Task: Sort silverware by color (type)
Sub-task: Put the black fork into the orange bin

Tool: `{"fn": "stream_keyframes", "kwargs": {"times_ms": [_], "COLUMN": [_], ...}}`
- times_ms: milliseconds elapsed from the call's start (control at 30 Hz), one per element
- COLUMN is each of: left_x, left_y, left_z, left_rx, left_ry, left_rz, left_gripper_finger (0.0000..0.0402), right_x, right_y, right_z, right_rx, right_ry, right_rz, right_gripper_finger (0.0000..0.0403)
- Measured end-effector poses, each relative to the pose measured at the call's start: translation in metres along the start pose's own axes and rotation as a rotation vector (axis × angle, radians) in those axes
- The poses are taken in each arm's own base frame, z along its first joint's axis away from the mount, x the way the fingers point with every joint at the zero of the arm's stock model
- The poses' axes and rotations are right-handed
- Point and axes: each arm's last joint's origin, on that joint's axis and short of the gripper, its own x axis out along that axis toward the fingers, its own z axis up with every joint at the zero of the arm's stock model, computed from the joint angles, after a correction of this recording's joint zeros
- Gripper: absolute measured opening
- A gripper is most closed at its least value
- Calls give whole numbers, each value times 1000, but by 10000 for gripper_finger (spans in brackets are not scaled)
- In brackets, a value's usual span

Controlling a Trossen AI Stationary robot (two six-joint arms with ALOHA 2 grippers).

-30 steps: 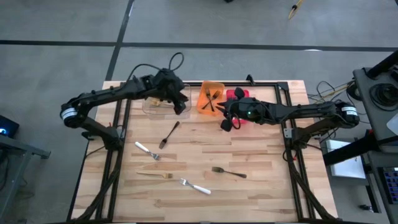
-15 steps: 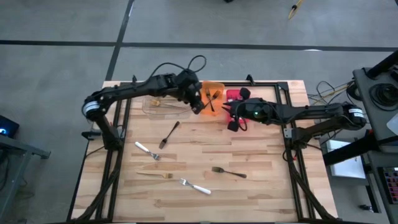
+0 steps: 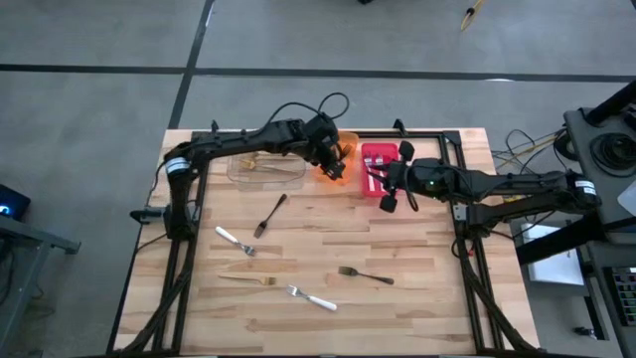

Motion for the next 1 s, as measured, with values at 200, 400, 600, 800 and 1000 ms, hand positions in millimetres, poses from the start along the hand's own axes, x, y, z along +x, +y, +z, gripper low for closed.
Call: {"fn": "stream_keyframes", "kwargs": {"times_ms": [200,400,600,800,1000], "left_x": [20,37,46,59,72], "left_y": [0,5,18,23,24], "left_z": [6,10,14,12,12], "left_rx": [32,34,38,42,39], "left_ry": [18,31,29,34,27], "left_rz": [51,67,159,204,210], "left_gripper_finger": [38,38,38,38,38], "right_x": [2,2,2,2,2], "right_y": [1,1,1,1,1], "right_z": [-2,-3,-3,-3,-3], "right_rx": [-23,-31,-31,-32,-32], "right_ry": [9,13,13,13,13], "right_rz": [2,3,3,3,3], "right_gripper_finger": [59,59,59,59,59]}}
